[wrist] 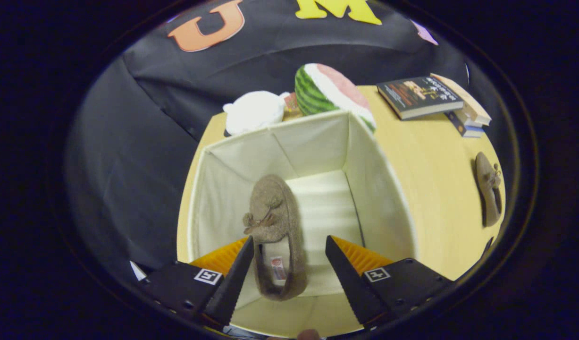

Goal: Open the storage box then place both shoes into the box .Put the left shoe in first, then the right shoe, with the right side of both shoes facing outward in a uniform manner.

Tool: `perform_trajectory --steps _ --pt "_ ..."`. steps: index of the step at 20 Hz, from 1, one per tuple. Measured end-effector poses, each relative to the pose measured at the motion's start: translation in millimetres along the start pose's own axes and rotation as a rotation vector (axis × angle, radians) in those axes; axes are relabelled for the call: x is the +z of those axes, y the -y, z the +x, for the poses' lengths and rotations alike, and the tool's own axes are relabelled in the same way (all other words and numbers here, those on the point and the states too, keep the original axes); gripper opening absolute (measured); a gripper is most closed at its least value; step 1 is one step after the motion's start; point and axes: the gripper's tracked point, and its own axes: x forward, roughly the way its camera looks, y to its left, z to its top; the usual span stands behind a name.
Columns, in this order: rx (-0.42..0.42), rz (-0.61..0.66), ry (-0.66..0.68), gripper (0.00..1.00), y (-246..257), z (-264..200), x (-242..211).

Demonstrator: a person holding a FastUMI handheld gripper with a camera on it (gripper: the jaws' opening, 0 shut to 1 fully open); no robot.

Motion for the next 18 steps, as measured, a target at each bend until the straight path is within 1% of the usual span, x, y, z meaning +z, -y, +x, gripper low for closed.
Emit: perform_trajectory --steps 4,7,10,12,15,16,18 --pt "0.087 -0.055 0.149 0.95 12 -68 40" --pt "0.106 -0.064 0.282 0.95 55 -123 71" --pt "0.053 -0.074 0.388 0.96 128 -168 95" --pt "0.019 -0.067 0.432 0.96 179 -193 102" --pt "-0.051 -0.053 0.477 0.96 262 -217 111" --pt "-0.059 -0.055 0.487 0.95 287 -222 111" --pt "-0.109 -0.063 0.469 0.95 341 -224 103"
